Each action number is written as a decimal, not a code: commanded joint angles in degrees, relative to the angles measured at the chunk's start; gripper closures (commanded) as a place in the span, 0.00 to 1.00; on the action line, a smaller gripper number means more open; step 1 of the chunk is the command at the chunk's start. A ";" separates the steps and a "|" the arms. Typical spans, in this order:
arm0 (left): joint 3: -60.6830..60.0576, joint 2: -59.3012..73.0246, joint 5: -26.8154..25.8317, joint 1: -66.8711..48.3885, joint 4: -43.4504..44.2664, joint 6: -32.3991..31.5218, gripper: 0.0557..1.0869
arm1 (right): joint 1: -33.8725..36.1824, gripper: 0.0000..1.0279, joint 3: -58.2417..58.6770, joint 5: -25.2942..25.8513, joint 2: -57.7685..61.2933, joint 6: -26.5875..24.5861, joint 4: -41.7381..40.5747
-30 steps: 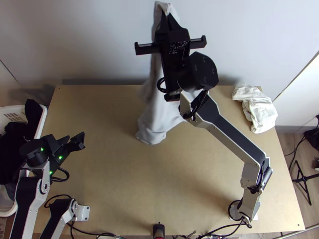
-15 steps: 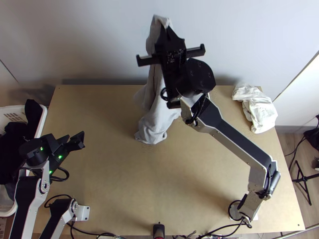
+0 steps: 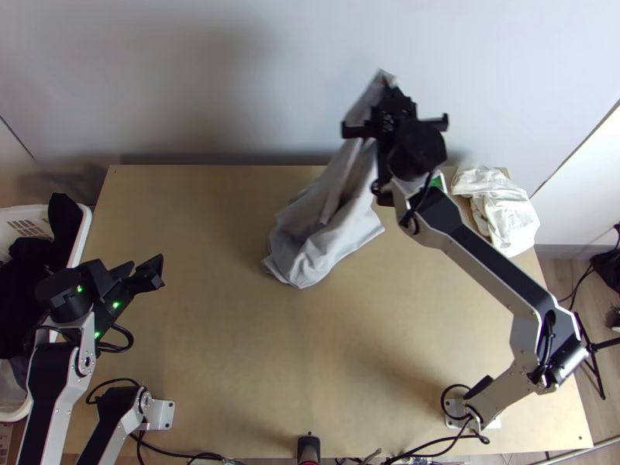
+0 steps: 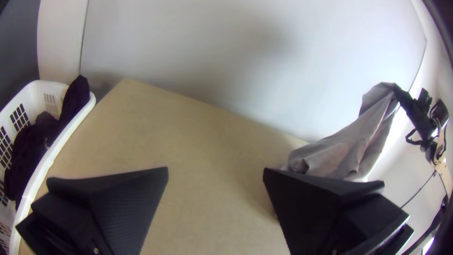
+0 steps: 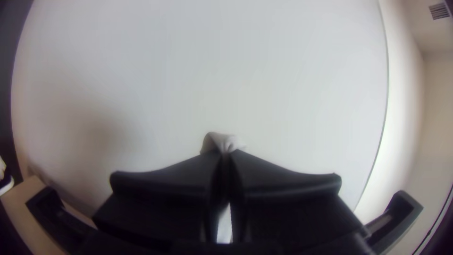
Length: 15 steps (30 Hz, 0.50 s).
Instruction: Fold the t-shirt
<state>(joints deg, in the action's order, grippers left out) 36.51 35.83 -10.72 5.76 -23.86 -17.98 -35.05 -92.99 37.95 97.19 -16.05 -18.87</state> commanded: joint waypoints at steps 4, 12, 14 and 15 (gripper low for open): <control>0.40 1.78 0.09 -1.54 1.44 0.14 0.05 | 9.74 0.97 18.11 -1.04 -4.90 0.67 -3.80; 0.84 3.54 0.09 -2.42 2.50 0.40 0.05 | 13.07 0.97 32.96 -4.64 -7.54 -0.29 -4.15; 1.02 3.80 0.09 -2.42 2.50 0.57 0.05 | 14.13 0.97 36.13 -5.61 -7.71 -0.56 -4.15; 1.11 3.89 0.09 -2.42 2.50 0.75 0.05 | 14.66 0.97 37.88 -6.58 -8.07 -1.26 -4.15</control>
<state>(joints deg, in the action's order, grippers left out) 37.19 38.68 -10.70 3.79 -21.80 -17.76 -23.66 -66.52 34.26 90.98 -15.97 -22.48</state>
